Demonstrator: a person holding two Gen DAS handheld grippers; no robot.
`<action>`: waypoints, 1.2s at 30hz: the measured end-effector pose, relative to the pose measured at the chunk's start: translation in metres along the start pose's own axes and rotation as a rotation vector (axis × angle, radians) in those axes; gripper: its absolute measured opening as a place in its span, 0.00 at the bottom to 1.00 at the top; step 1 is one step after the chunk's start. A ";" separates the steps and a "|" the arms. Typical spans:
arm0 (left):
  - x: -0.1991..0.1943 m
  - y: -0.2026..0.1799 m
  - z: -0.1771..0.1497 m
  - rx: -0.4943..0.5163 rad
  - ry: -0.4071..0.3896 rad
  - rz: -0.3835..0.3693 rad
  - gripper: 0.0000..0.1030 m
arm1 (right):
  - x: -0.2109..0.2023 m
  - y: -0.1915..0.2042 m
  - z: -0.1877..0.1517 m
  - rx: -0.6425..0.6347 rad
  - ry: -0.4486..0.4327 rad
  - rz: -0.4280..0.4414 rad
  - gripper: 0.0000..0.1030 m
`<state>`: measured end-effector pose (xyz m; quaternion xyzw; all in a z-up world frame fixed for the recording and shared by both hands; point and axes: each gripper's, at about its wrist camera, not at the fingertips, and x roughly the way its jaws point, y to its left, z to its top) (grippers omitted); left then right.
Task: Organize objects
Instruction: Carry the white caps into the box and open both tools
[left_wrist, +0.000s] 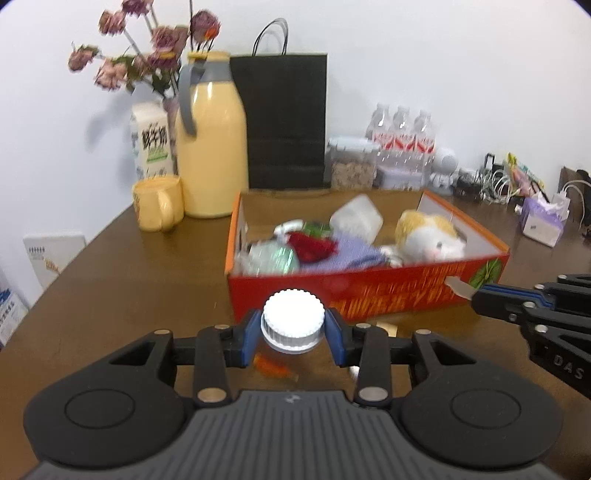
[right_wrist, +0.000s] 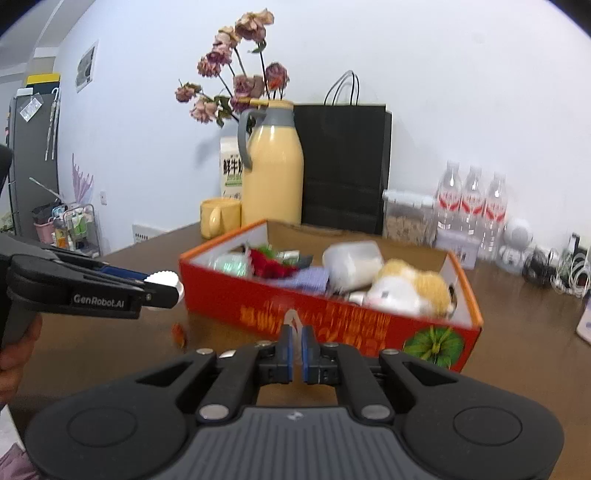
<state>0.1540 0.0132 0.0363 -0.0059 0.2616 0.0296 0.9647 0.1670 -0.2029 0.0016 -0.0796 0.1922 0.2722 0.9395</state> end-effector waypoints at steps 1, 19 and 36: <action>0.001 -0.002 0.004 0.002 -0.010 -0.002 0.38 | 0.003 -0.001 0.005 -0.004 -0.008 -0.004 0.04; 0.058 -0.022 0.074 0.004 -0.115 -0.037 0.38 | 0.080 -0.033 0.068 -0.029 -0.065 -0.068 0.04; 0.139 -0.017 0.090 -0.036 -0.069 -0.021 0.38 | 0.168 -0.068 0.057 0.029 0.035 -0.099 0.04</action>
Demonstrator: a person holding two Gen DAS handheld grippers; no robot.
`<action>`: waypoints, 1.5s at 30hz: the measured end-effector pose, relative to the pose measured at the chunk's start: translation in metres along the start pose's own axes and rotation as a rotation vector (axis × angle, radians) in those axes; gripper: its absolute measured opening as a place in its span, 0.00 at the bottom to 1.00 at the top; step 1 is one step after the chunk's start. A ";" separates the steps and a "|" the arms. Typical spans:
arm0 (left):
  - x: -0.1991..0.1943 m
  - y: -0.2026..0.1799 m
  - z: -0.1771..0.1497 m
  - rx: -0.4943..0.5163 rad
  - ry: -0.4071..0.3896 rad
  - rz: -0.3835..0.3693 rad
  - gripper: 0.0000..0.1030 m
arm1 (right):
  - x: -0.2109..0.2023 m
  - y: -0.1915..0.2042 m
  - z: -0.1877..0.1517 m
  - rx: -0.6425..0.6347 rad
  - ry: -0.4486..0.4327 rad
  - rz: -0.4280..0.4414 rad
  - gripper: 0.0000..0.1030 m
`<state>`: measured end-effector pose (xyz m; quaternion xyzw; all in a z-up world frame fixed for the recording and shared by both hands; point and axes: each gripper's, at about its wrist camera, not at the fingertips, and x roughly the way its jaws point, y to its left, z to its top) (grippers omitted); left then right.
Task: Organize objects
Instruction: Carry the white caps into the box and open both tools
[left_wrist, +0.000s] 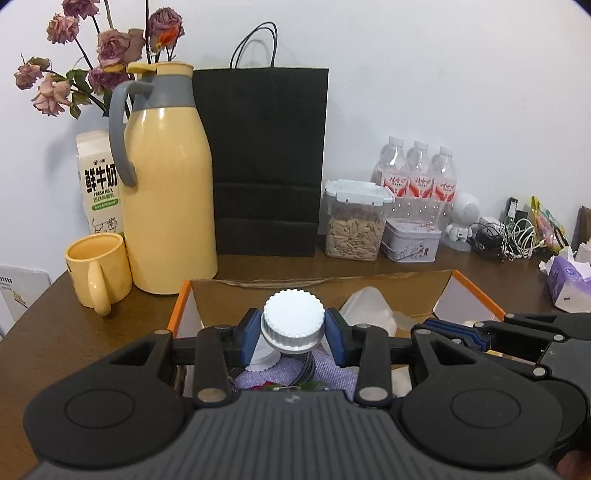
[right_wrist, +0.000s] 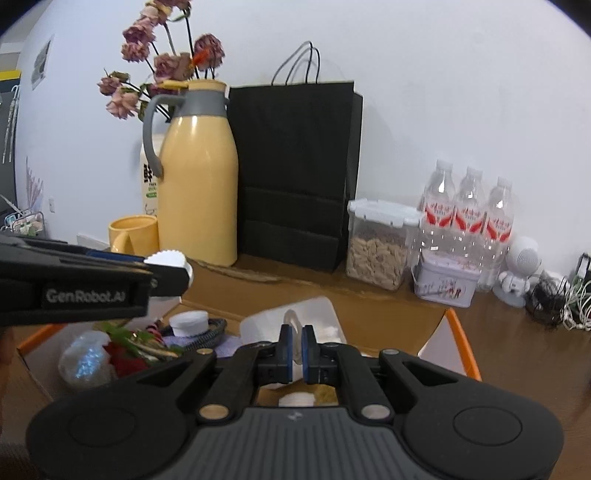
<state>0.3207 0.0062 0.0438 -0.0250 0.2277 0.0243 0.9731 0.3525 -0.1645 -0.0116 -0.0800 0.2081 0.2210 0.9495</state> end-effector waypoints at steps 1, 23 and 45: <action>0.000 0.000 -0.001 0.001 0.000 0.003 0.38 | 0.000 0.000 -0.001 0.003 -0.002 -0.002 0.04; -0.018 0.006 -0.006 -0.005 -0.063 0.081 1.00 | -0.015 -0.005 -0.006 0.020 -0.033 -0.099 1.00; -0.061 0.012 -0.008 -0.034 -0.081 0.066 1.00 | -0.059 0.012 -0.001 -0.007 -0.041 -0.083 1.00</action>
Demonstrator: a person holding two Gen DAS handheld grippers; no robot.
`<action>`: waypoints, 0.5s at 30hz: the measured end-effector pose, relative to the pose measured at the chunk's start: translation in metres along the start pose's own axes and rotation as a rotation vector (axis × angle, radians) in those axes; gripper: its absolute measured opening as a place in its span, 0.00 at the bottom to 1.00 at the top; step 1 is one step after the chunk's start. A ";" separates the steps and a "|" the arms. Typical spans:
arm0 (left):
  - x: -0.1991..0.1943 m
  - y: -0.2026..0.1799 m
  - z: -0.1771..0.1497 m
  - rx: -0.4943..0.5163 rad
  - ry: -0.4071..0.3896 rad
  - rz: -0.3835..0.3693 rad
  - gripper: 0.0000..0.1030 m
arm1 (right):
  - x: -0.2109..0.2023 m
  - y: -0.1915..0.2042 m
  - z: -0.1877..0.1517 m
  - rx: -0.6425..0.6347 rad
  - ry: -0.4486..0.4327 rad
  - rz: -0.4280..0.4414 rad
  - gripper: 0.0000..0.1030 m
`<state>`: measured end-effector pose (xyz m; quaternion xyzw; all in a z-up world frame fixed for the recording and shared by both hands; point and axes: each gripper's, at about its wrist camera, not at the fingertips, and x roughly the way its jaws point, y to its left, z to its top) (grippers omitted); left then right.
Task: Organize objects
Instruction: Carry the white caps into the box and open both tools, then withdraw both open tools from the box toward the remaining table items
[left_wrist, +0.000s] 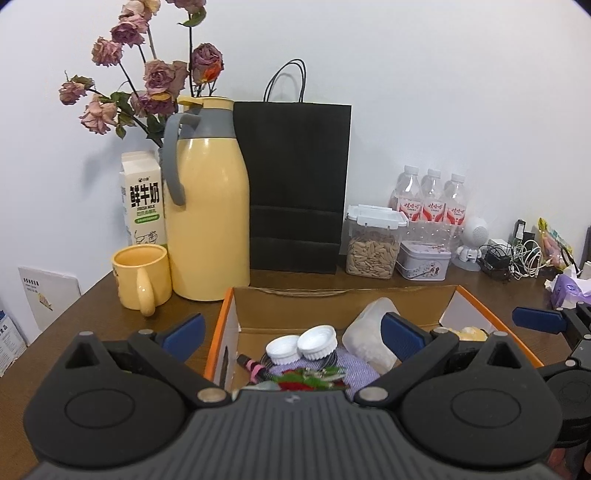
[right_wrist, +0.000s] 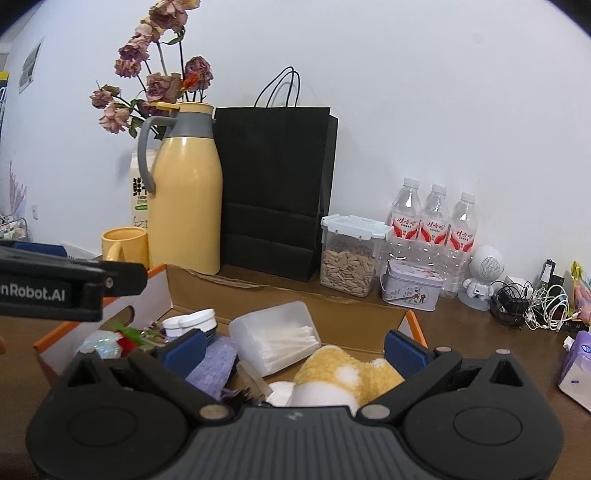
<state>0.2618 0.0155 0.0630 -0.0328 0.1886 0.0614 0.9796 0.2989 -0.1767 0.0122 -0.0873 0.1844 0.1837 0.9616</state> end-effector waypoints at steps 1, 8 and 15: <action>-0.004 0.002 -0.001 -0.001 0.000 0.000 1.00 | -0.003 0.001 0.000 -0.001 0.003 0.002 1.00; -0.031 0.014 -0.006 0.004 0.012 0.021 1.00 | -0.024 0.009 -0.005 0.003 0.022 0.017 1.00; -0.060 0.029 -0.016 0.003 0.018 0.048 1.00 | -0.051 0.022 -0.015 -0.005 0.046 0.036 1.00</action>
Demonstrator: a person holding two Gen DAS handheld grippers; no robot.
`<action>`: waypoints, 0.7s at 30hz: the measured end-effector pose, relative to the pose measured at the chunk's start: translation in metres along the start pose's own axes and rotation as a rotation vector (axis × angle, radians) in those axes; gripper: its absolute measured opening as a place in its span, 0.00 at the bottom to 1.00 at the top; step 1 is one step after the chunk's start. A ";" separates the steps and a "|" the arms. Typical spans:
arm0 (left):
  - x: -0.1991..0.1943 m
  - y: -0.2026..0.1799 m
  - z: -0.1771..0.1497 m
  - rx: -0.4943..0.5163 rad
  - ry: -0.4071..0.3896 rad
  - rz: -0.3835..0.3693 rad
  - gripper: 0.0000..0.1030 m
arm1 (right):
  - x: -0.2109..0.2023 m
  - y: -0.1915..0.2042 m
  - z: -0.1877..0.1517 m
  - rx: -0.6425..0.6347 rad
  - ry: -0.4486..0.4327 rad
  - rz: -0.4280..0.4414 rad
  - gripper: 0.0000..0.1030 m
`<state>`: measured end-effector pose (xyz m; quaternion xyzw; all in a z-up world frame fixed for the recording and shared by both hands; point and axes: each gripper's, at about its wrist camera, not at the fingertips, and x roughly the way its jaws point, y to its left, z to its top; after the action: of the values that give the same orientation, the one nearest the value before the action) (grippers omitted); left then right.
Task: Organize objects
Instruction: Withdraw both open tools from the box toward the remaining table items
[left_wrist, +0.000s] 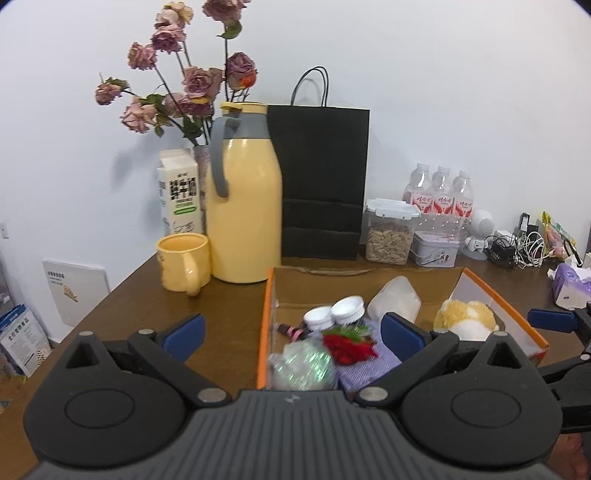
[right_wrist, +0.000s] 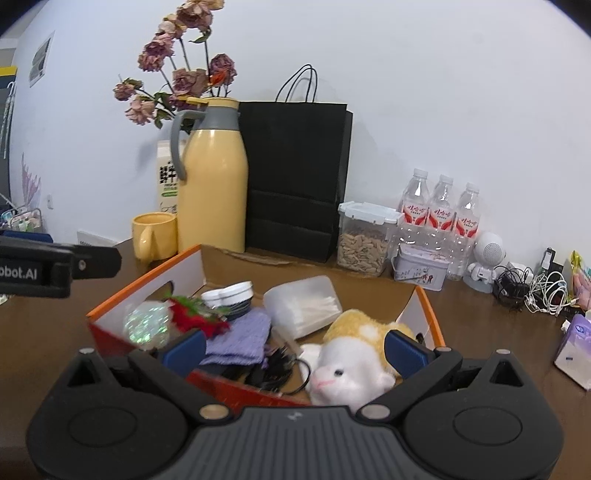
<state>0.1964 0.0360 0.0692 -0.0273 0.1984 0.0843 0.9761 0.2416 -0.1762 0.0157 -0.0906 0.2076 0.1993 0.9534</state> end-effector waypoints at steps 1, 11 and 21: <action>-0.004 0.002 -0.003 0.001 0.006 0.003 1.00 | -0.004 0.002 -0.002 0.000 0.003 0.004 1.00; -0.037 0.027 -0.027 0.004 0.052 0.035 1.00 | -0.033 0.023 -0.027 -0.007 0.052 0.063 1.00; -0.061 0.045 -0.060 0.015 0.115 0.053 1.00 | -0.043 0.039 -0.058 -0.011 0.123 0.115 1.00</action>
<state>0.1098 0.0661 0.0369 -0.0194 0.2555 0.1067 0.9607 0.1680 -0.1702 -0.0214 -0.0960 0.2697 0.2488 0.9253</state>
